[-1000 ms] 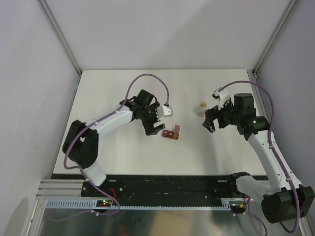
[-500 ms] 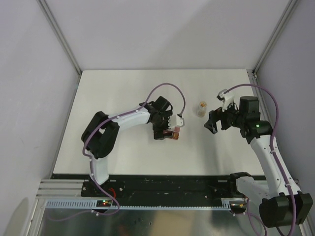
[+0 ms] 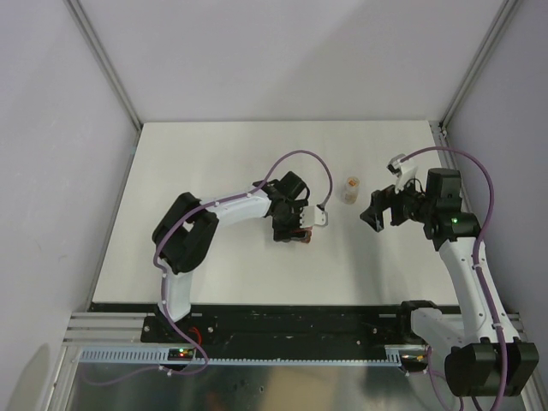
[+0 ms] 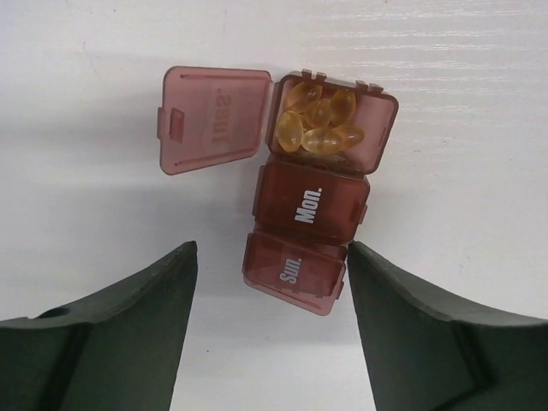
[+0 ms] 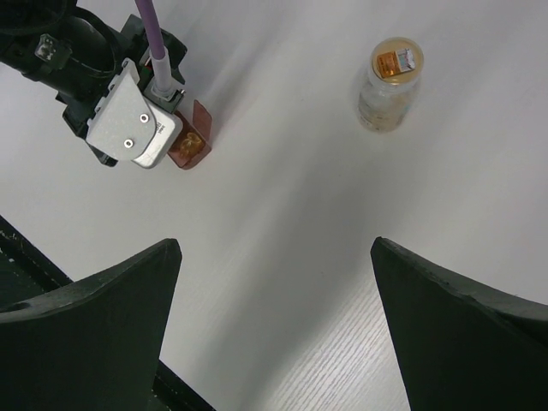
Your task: Sort the pills into containers
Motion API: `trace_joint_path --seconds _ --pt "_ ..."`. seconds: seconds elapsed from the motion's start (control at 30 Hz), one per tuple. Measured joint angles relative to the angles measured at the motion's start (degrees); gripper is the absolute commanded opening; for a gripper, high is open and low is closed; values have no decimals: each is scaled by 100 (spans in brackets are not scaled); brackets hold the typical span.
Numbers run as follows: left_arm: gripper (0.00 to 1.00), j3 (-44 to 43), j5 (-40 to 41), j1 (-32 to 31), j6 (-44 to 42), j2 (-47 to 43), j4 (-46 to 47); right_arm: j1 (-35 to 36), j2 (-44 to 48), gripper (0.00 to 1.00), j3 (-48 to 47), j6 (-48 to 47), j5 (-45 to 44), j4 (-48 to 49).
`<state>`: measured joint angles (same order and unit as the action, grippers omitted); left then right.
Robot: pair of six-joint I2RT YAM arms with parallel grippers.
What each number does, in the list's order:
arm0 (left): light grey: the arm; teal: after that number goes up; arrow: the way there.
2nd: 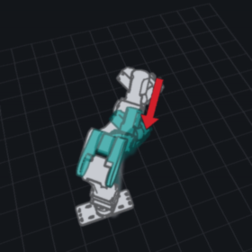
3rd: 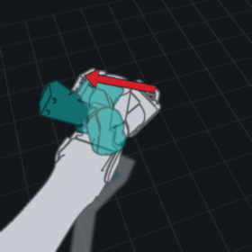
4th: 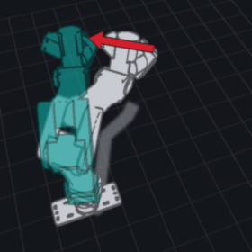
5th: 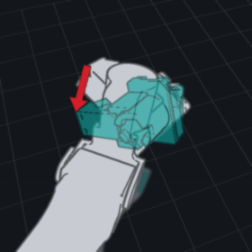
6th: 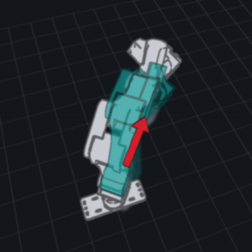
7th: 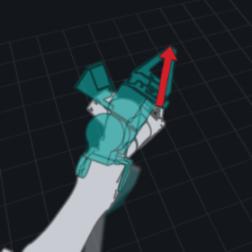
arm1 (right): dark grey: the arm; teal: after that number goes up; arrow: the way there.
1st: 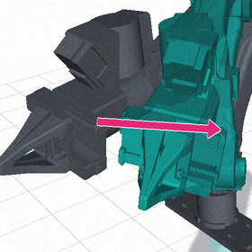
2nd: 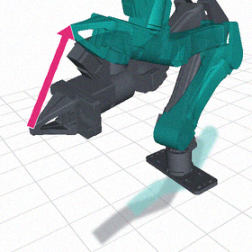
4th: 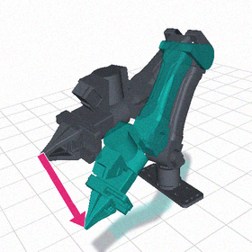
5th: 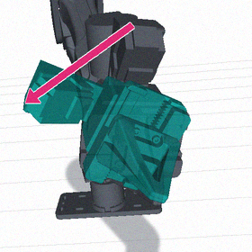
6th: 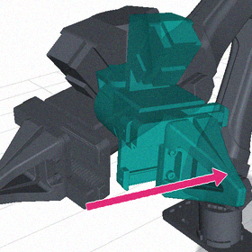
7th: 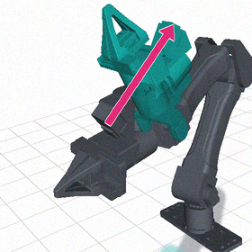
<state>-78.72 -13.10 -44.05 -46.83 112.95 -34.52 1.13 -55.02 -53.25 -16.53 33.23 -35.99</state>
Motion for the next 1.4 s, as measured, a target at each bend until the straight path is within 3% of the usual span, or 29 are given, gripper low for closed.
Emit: trace_joint_path --seconds 0.23,0.6,0.9,1.1,1.4 --pt "52 15 76 -9 -22 7 2 -42 0 100 0 0 142 -11" --pt "2 190 94 -9 157 -136 17 -173 -26 99 0 46 280 22" --pt "0 503 87 -9 387 -831 -4 -199 -208 99 0 216 463 142" --pt "0 680 44 -9 706 -1646 -55 -125 -798 99 -76 444 837 208" --pt "0 682 -114 -208 1373 -2881 -243 970 -2011 100 -1086 319 1449 125"
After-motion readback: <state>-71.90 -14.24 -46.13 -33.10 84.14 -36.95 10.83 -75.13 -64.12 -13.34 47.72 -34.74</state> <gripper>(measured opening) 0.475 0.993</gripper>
